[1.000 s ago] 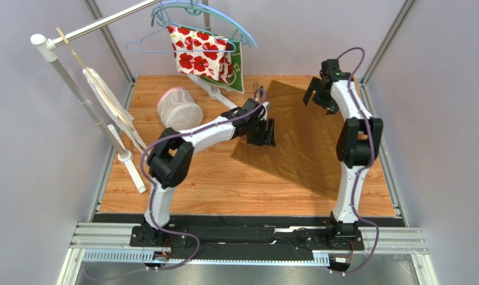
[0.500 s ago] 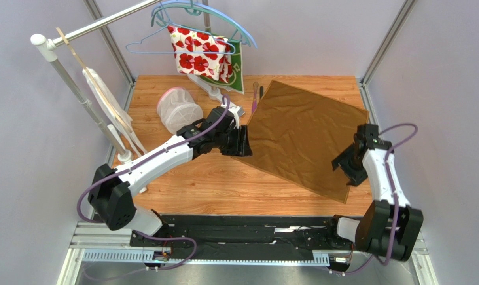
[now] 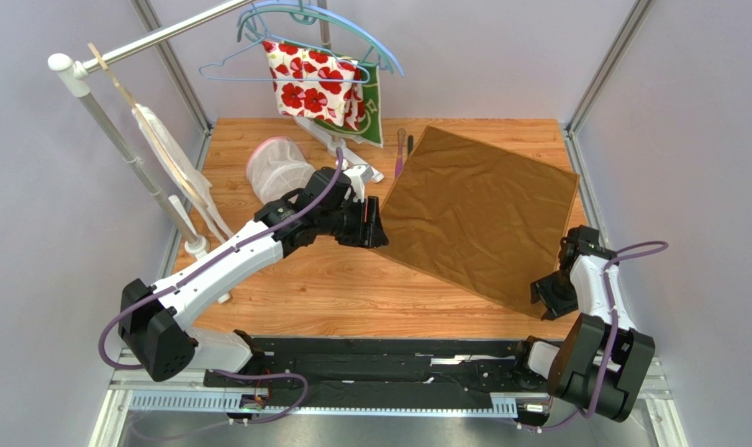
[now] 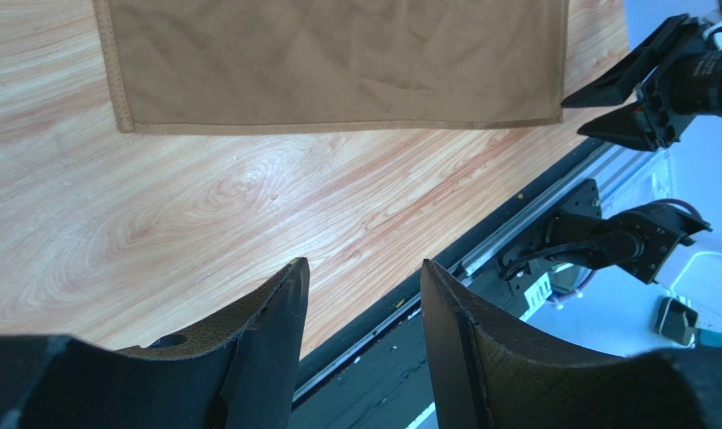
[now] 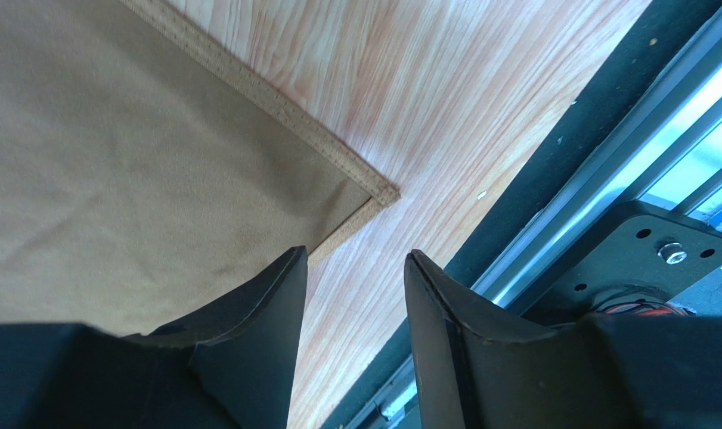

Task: Fold the napkin into a case and place the utensils inside
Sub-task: Pick up the flattened napkin from the center of the board.

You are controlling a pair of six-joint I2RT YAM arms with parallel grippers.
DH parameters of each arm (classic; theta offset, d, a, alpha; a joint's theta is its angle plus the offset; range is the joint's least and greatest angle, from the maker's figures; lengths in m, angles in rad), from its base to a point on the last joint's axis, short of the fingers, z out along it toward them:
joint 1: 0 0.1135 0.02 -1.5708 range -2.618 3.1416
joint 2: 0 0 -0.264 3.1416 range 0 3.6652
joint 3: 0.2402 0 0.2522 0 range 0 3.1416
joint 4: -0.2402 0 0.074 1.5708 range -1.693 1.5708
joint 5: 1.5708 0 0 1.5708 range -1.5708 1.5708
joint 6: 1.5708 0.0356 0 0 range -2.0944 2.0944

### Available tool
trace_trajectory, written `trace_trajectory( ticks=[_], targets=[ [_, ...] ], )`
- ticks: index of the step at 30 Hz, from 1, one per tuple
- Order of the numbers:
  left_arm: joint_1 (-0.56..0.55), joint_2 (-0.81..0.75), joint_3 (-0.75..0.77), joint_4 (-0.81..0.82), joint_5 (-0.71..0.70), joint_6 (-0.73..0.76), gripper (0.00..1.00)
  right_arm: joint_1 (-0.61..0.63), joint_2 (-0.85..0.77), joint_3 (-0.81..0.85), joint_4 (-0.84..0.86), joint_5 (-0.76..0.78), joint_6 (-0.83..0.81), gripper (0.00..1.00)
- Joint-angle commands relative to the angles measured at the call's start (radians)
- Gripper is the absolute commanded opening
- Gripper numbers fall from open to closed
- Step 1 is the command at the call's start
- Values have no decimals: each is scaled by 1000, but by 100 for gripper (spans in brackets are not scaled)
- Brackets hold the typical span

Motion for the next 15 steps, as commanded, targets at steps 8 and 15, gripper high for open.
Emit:
trace_trajectory(
  ticks=[8, 15],
  targets=[
    [15, 50, 37, -58, 39, 57, 56, -39, -66, -23, 61, 116, 87, 42],
    [23, 61, 61, -67, 28, 54, 56, -50, -31, -57, 96, 71, 98, 42]
  ],
)
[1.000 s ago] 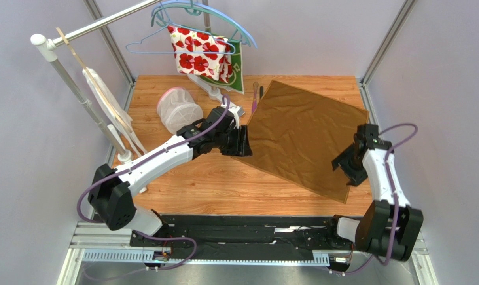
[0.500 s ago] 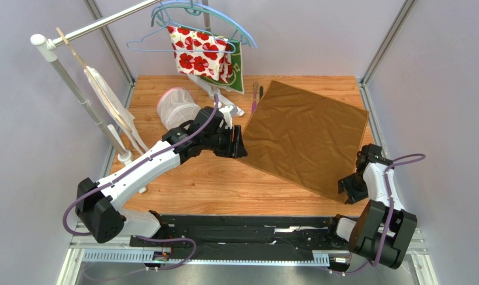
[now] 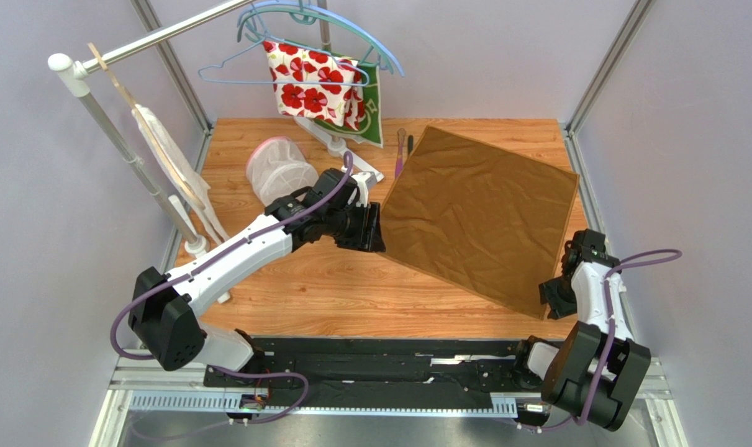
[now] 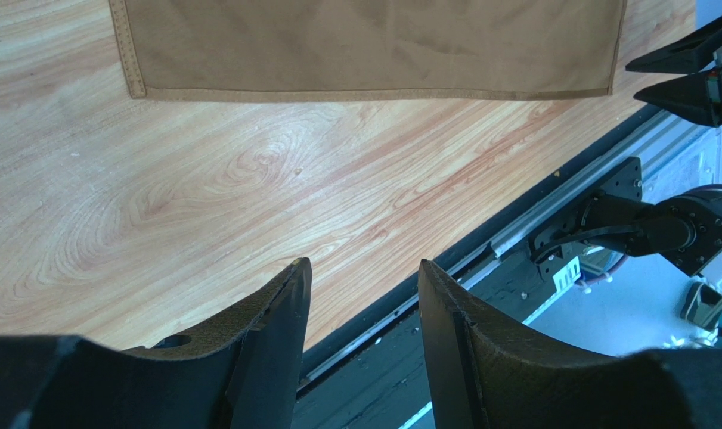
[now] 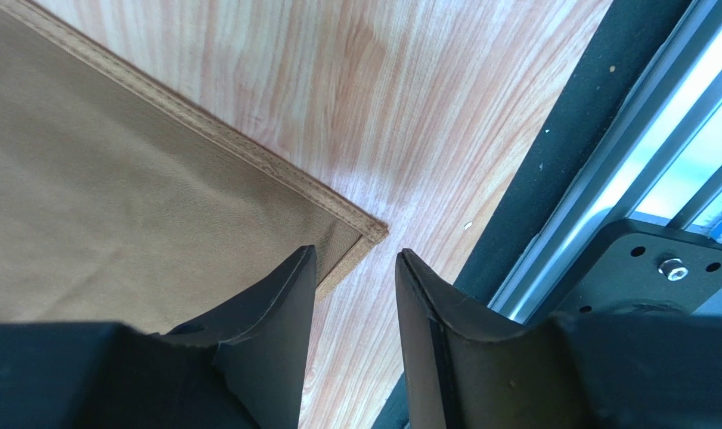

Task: Fold the napkin into a case and place the utensils inside
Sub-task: Pick up the flattened napkin from the center of the board.

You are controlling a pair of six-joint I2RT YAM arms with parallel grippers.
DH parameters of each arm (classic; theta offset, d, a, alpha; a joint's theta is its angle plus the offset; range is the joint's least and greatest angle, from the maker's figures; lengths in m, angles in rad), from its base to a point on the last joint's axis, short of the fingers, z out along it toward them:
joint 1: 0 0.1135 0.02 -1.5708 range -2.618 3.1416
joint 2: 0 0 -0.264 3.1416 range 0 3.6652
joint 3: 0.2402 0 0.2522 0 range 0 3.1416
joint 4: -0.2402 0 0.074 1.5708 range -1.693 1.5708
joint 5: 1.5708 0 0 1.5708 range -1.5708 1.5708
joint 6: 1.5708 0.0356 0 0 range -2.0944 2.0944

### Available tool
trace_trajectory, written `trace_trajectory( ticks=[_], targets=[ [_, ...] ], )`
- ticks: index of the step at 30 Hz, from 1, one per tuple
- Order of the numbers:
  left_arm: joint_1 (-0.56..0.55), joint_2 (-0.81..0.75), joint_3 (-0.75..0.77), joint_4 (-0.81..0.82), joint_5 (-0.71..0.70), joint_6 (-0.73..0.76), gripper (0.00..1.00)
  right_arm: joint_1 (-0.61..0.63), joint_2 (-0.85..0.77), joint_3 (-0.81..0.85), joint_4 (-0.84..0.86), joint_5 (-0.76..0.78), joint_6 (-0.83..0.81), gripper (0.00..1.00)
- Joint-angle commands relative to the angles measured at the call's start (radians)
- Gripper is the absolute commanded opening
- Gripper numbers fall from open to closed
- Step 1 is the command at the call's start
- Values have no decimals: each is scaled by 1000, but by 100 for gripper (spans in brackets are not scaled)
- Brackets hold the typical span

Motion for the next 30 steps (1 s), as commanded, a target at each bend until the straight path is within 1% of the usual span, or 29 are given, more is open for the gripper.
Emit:
trace_trajectory(
  ticks=[1, 7, 10, 12, 13, 15, 16, 18, 20, 22, 23, 25, 26, 28, 30],
  targets=[
    [11, -7, 52, -6, 9, 16, 56, -7, 27, -34, 65, -10, 39, 43],
    [17, -7, 60, -14, -11, 19, 56, -6, 105, -102, 174, -76, 31, 50],
    [33, -9, 56, -17, -19, 19, 56, -7, 157, -123, 240, -88, 34, 50],
    [53, -13, 49, -12, -11, 16, 56, -7, 174, -129, 260, -88, 30, 48],
    [58, -15, 45, -11, -8, 17, 56, -7, 188, -131, 271, -84, 27, 38],
    [70, -20, 45, -14, -11, 19, 56, -7, 193, -136, 276, -79, 17, 26],
    [72, -21, 48, -15, -10, 22, 56, -7, 185, -137, 265, -77, 17, 15],
    [75, -18, 52, -17, -11, 23, 56, -7, 165, -142, 257, -85, 20, 10],
    [77, -14, 54, -15, -4, 22, 56, -7, 127, -128, 231, -71, 19, 9],
    [80, -10, 45, 1, 6, 13, 58, -7, 99, -105, 196, -59, 4, 1],
    [86, -7, 37, 12, 10, 8, 58, -9, 72, -93, 181, -53, 2, 0],
    [90, 5, 26, 32, -7, 5, 61, -6, 40, -61, 140, -59, -10, 0],
    [102, 16, 28, 29, -10, 3, 65, -6, 0, -51, 126, -59, -15, 0],
    [113, 61, 48, 32, -7, 6, 68, -4, -40, -37, 96, -56, -9, 0],
    [121, 140, 91, 8, -37, 13, 70, -6, -101, -30, 87, -65, -6, 0]
  ],
)
